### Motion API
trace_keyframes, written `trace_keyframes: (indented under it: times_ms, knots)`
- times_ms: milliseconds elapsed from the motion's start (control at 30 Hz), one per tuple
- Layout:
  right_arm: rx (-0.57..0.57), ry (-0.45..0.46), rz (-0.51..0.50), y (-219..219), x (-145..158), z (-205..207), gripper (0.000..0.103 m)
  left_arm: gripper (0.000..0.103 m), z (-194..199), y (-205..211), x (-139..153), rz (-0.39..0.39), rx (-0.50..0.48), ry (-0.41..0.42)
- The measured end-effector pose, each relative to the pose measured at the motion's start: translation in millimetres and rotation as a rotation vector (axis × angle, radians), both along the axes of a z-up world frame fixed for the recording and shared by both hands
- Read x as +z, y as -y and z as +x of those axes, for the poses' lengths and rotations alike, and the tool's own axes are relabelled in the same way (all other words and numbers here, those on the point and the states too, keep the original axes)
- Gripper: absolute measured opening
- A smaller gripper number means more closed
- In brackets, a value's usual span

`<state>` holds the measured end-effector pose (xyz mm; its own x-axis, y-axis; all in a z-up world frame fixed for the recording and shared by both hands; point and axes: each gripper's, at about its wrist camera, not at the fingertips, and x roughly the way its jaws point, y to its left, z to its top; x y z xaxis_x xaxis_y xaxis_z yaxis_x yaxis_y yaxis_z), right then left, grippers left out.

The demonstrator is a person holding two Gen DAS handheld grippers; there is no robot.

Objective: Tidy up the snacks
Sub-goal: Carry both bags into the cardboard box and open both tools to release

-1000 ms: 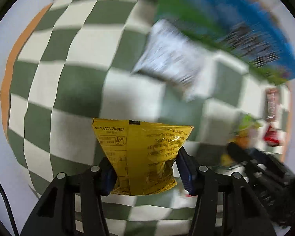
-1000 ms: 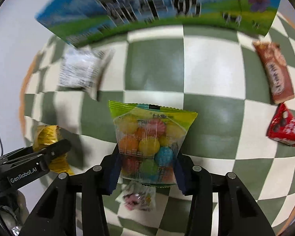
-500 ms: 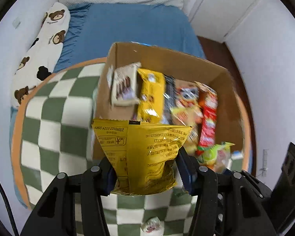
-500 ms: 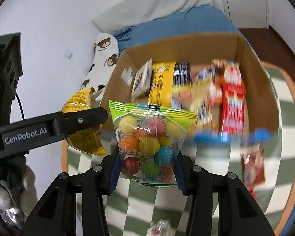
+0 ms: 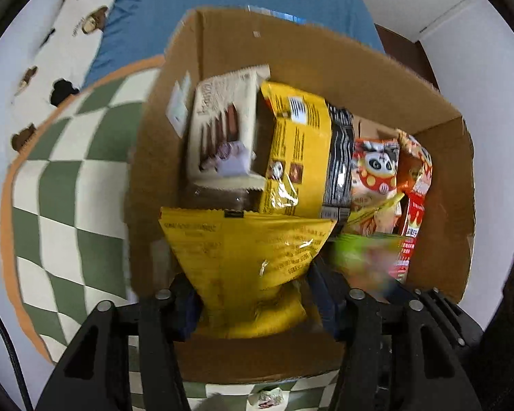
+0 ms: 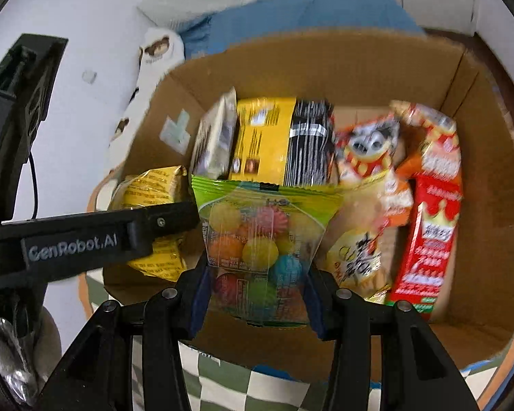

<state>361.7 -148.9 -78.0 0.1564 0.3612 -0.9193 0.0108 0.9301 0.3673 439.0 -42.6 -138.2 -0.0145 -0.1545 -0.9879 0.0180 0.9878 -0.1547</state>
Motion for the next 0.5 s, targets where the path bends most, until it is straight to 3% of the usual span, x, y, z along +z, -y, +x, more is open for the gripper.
trace_keyframes:
  times_ms: [67,300,500]
  knots:
    - [0.013,-0.044,0.005,-0.5,-10.8,-0.1,0.080,0.068,-1.3,-0.7,-2.9,0.002,0.002,0.012]
    - [0.024,-0.052,-0.042,2.4,-14.5,-3.0,0.081,0.071,-9.2,0.3,-6.2,0.021,0.007,0.020]
    - [-0.026,-0.023,-0.094,19.7,1.2,-8.3,0.081,0.071,-20.8,1.2,12.1,0.045,0.008,0.105]
